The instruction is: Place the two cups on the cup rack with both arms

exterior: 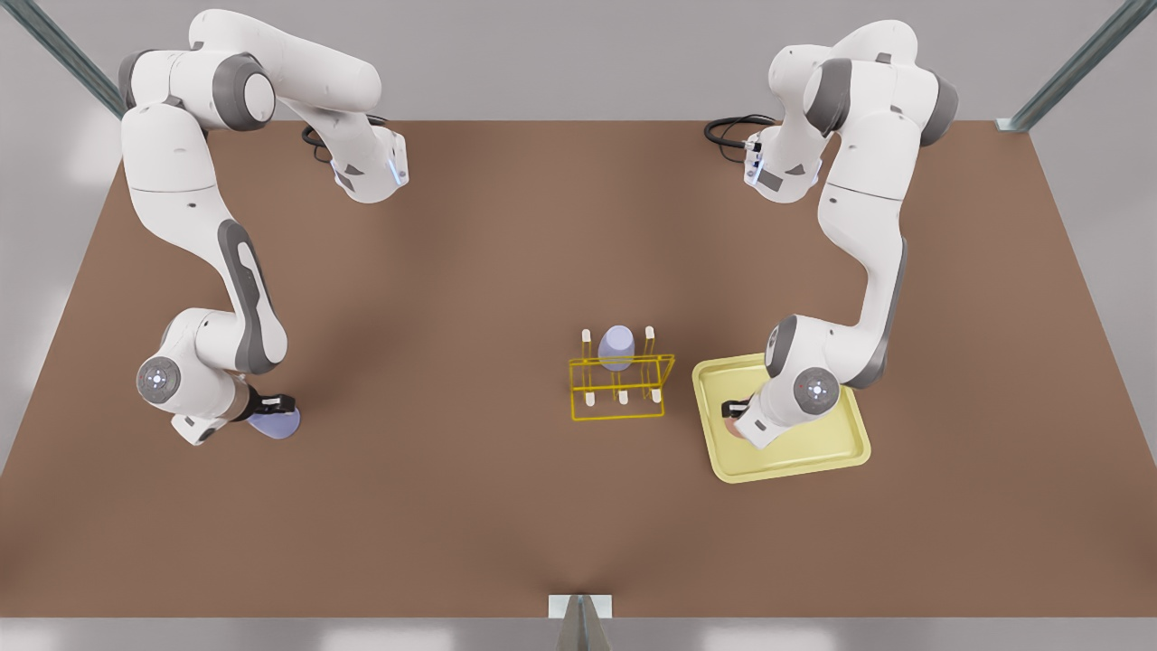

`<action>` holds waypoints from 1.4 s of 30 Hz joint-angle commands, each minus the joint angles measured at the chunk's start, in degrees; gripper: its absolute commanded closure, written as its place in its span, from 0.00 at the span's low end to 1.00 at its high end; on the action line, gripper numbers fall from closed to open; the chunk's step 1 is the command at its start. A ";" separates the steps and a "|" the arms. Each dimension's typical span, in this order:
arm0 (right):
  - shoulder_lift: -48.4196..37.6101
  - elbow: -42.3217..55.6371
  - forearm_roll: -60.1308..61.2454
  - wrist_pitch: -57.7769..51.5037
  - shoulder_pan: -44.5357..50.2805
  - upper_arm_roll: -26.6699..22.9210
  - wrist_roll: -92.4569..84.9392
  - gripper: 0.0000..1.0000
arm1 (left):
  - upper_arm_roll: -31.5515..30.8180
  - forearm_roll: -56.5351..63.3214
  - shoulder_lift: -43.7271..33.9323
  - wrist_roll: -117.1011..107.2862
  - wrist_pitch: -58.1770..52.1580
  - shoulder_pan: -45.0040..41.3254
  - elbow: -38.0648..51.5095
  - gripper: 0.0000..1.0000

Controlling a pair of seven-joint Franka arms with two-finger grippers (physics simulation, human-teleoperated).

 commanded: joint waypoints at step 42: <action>14.35 33.61 23.75 -9.44 23.91 25.82 12.70 0.20 | -5.80 -2.83 4.26 -26.43 -24.46 -10.24 28.61 0.00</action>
